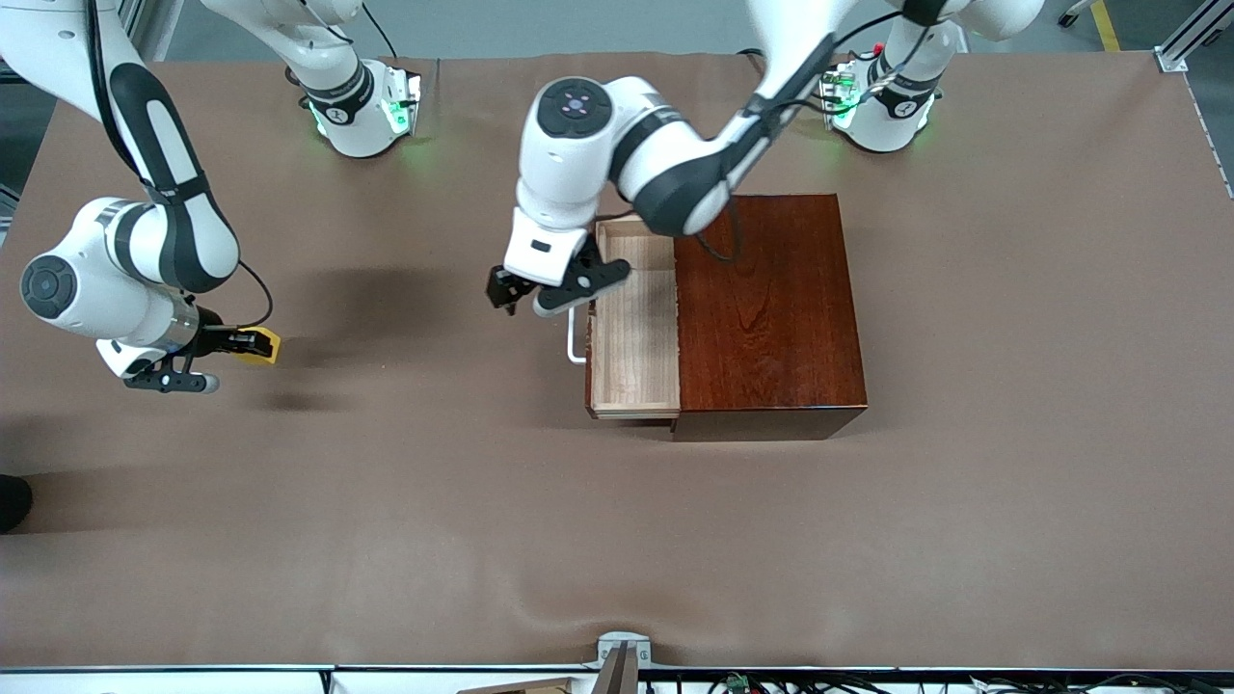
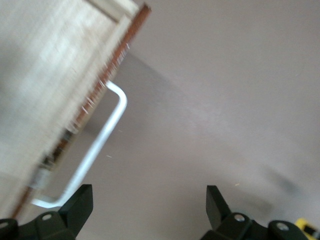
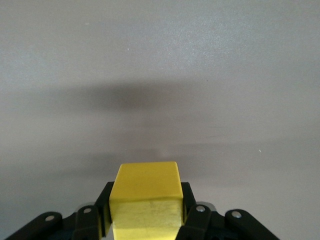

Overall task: Open drawer, take yellow block, close drawer
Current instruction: 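Move the left gripper to the drawer front while the right gripper holds the cube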

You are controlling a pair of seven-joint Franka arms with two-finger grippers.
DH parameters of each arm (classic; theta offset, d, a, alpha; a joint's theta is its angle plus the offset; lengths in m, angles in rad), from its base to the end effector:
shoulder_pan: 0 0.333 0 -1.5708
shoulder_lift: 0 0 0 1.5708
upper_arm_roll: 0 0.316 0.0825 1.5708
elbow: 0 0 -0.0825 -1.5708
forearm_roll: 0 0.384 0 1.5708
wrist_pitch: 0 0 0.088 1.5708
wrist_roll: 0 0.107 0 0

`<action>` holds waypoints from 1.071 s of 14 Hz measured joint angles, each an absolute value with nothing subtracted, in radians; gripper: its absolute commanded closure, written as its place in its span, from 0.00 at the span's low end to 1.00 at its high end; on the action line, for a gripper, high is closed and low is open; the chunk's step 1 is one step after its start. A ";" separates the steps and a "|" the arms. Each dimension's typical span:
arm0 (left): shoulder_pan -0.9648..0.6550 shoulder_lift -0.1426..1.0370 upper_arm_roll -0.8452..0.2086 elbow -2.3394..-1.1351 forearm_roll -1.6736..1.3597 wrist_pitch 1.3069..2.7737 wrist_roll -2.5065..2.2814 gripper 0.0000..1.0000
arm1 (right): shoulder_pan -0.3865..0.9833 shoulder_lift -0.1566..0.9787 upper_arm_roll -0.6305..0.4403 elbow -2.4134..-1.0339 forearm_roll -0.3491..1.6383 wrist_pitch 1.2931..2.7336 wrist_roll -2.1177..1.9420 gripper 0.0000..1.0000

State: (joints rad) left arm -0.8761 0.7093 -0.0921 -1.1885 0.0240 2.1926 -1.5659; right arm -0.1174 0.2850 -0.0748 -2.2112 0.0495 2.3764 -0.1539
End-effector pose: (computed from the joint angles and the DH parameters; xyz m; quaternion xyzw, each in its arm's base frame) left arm 0.4564 -0.6248 0.3985 0.9420 0.3006 0.0278 0.1466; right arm 0.5297 -0.1029 0.2396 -0.9975 0.0371 0.0574 0.0156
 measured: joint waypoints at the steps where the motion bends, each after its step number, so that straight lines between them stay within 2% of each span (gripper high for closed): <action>1: -0.917 0.728 -0.063 -1.187 0.024 2.214 -1.647 0.00 | -0.117 0.286 -0.074 -2.233 0.049 2.411 -0.154 1.00; 6: -0.983 0.824 -0.012 -1.186 0.024 2.258 -1.947 0.00 | -0.117 0.299 -0.073 -2.269 0.047 2.451 -0.154 0.99; 7: -0.981 0.829 -0.007 -1.186 0.024 2.258 -1.963 0.00 | -0.117 0.302 -0.073 -2.270 0.047 2.451 -0.154 0.85; 8: -0.978 0.830 -0.003 -1.186 0.024 2.258 -1.975 0.00 | -0.117 0.306 -0.073 -2.271 0.046 2.452 -0.154 0.66; 10: -0.976 0.830 0.013 -1.186 0.025 2.237 -1.985 0.00 | -0.117 0.317 -0.073 -2.271 0.046 2.457 -0.154 0.47; 11: -0.975 0.830 0.022 -1.185 0.025 2.214 -1.986 0.00 | -0.117 0.321 -0.073 -2.271 0.045 2.460 -0.154 0.30; 13: -0.965 0.829 0.029 -1.184 0.025 2.191 -1.993 0.00 | -0.117 0.324 -0.073 -2.271 0.045 2.462 -0.154 0.07; 14: -0.960 0.829 0.028 -1.182 0.025 2.184 -2.003 0.00 | -0.117 0.324 -0.073 -2.270 0.045 2.463 -0.155 0.00; 15: -0.960 0.829 0.027 -1.181 0.025 2.176 -2.008 0.00 | -0.117 0.324 -0.073 -2.269 0.045 2.463 -0.155 0.00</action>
State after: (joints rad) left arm -0.9595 0.8290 0.0273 -1.1808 0.0250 2.1757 -2.0076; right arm -0.1174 0.3236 -0.0728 -2.2691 0.0451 2.4633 -0.1550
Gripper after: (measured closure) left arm 0.000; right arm 0.181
